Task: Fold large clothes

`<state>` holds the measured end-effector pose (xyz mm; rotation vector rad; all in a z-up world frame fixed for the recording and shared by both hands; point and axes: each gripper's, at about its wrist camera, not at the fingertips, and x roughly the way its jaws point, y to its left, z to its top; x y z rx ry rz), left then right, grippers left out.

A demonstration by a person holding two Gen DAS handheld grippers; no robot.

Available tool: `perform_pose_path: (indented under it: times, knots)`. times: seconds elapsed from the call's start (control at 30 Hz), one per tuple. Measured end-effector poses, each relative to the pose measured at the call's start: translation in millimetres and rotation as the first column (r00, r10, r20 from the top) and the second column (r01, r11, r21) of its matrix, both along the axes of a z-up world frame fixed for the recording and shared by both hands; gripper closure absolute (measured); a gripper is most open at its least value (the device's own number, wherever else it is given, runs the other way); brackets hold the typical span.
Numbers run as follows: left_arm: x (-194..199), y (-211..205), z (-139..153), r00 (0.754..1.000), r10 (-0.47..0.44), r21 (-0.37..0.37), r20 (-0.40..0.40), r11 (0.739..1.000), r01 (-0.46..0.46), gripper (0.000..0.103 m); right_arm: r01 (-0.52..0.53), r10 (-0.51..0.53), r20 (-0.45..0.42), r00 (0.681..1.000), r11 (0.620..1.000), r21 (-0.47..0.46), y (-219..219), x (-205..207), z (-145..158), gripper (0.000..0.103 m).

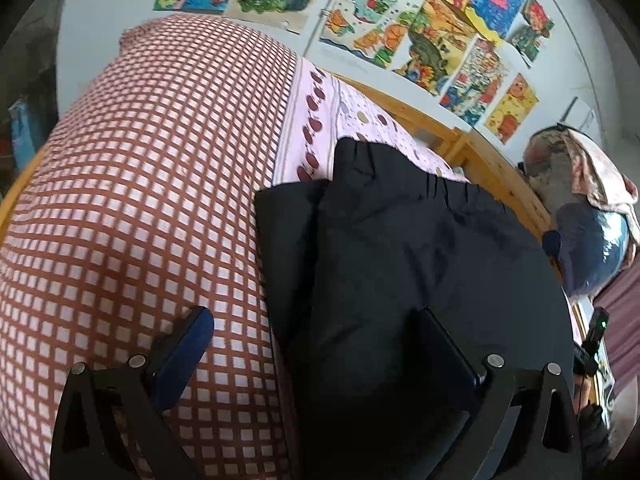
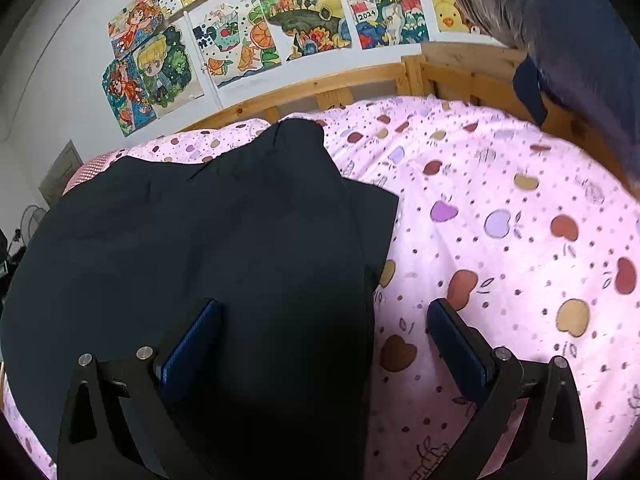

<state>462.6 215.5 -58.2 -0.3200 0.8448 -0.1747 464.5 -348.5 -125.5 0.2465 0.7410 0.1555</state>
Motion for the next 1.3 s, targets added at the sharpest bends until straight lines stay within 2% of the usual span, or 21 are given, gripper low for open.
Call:
perform_pose_path:
  times: [0.17,0.47,0.6,0.8,1.03,1.17,1.3]
  knots:
    - [0.0,-2.1,-8.8,0.998,-0.048,-0.014,0.027,0.999,0.049,0.000,-0.022,0.023,-0.032,0.999,0.999,0.038,1.1,7.1,-13.7,0.002]
    - [-5.2,6.5,-23.4,0.996,-0.078,-0.118,0.053,0.989,0.084,0.000,-0.031,0.035,-0.039,0.999,0.994,0.101,-0.7,9.4,-31.3,0.001]
    - [-9.3,11.4,-28.4,0.993,-0.088,-0.162,0.074,0.982,0.099,0.000,-0.026,0.029,-0.029,0.999,0.995,0.096,2.4,7.4,-34.3,0.001]
    - [-14.6,15.2,-30.2,0.990,-0.104,-0.188,0.098,0.975,0.121,0.000,-0.025,0.027,-0.026,0.999,0.996,0.091,3.0,6.4,-34.2,0.001]
    - [-21.4,26.8,-39.2,0.982,-0.132,-0.269,0.138,0.949,0.166,0.000,-0.023,0.025,-0.012,1.000,0.994,0.106,-1.1,2.0,-35.5,0.001]
    - [-22.7,27.8,-35.9,0.976,-0.164,-0.270,0.143,0.942,0.198,0.000,-0.024,0.026,-0.016,1.000,0.993,0.113,-4.6,0.3,-38.4,0.001]
    - [-24.9,29.3,-34.4,0.967,-0.201,-0.299,0.158,0.923,0.241,0.000,-0.025,0.027,-0.019,0.999,0.993,0.117,-5.5,-0.4,-39.0,0.001]
